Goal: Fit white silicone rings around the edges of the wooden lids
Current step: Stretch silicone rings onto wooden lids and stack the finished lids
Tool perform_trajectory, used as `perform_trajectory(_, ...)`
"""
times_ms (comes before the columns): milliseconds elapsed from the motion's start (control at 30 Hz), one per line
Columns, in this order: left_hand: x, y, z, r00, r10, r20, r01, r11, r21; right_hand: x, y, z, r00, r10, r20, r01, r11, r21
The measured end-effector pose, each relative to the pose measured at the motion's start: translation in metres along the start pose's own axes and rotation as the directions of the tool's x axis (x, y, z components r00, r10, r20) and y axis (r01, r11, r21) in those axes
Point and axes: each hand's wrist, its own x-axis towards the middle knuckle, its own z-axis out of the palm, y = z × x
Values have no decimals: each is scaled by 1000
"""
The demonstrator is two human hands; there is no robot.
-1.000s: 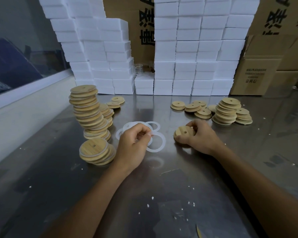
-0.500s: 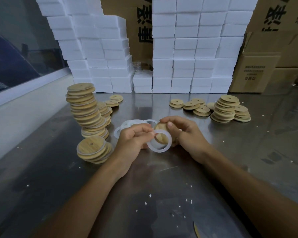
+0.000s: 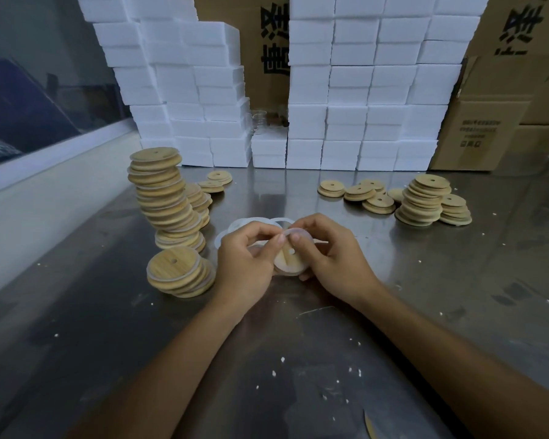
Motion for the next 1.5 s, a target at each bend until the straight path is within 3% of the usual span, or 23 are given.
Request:
perform_trajectory(100,-1,0,1,988,153,-22,-149,982,118,0,0,1,999,8,-50,-6,999,34)
perform_trajectory(200,-1,0,2,975,214,-63,-200,963,179,0,0,3,997,-10,-73,13,999,47)
perform_trajectory(767,4,-2,-4,989,-97,-109,91,994,-52,-2,-11,0,990,118,-74,-105,982,157)
perform_trajectory(1200,7,-11,-5,998,-59,-36,62,993,100,3,-9,-17,966,260,-8,-254,951,178)
perform_trajectory(1500,6,-10,-6,999,46,-13,-43,983,176,2,-2,-21,968,252,-19,-246,955,166)
